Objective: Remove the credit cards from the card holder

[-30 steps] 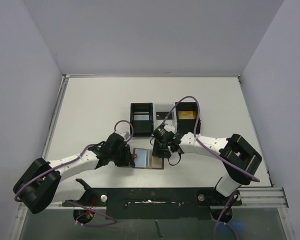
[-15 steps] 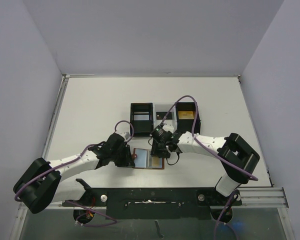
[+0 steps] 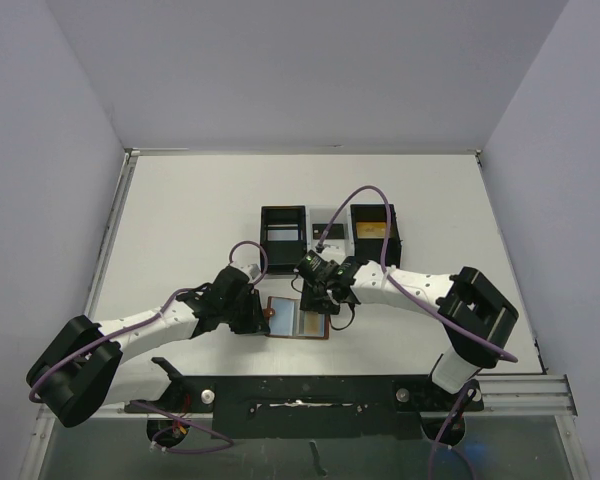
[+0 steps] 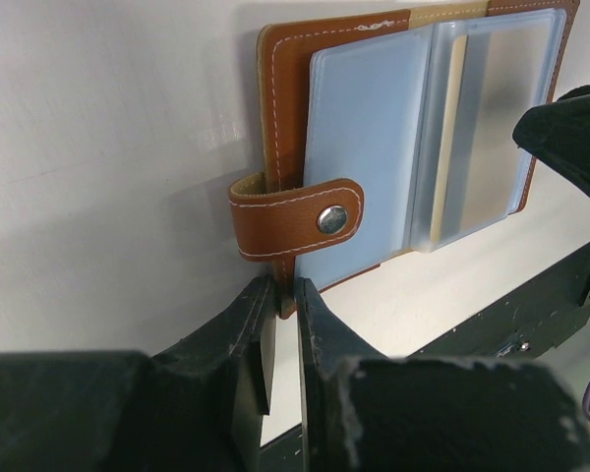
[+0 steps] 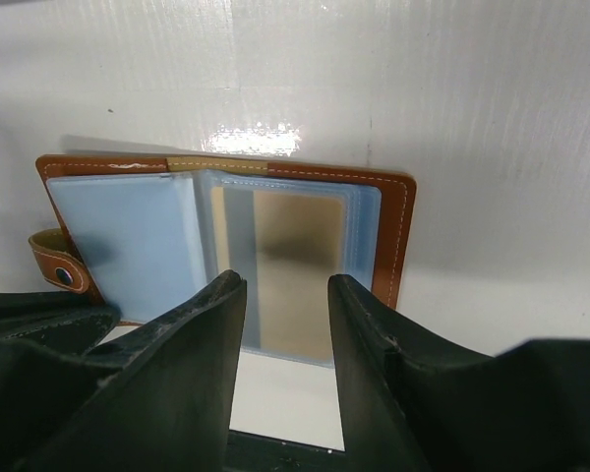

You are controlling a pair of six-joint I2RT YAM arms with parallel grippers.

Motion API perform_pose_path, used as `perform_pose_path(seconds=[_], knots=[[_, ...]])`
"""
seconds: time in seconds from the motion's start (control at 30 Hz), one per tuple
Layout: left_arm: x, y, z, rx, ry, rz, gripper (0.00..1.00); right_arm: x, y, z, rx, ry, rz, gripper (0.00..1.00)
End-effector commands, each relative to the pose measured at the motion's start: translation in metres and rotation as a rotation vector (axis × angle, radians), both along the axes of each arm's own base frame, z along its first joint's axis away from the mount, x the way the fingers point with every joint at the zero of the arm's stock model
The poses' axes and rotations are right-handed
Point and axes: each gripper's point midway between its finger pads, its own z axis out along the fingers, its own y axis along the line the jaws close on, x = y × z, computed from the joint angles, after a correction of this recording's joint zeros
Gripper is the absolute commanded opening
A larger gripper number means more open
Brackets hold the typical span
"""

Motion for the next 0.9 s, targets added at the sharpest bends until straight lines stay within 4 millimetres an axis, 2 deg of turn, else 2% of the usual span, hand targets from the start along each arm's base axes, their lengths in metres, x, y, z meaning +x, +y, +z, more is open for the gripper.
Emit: perform_pose_path(seconds=[0.0,0.47,0.7,0.87], knots=[[0.005,-0.008,0.007,-0.028,-0.027,-0.006,0.10,0.003,-0.001,-0.002,-0.020,-0.012,-0.011,0.40],[0.005,-0.009,0.007,-0.032,-0.024,-0.011,0.08,-0.001,-0.003,-0.017,-0.054,0.026,-0.007,0.40],[0.004,-0.012,0.007,-0.043,-0.022,-0.025,0.07,0.000,0.031,-0.010,0.105,0.020,0.071,0.41],[0.002,-0.012,0.006,-0.048,-0.021,-0.026,0.06,0.003,0.040,-0.001,0.144,-0.001,0.089,0.41]])
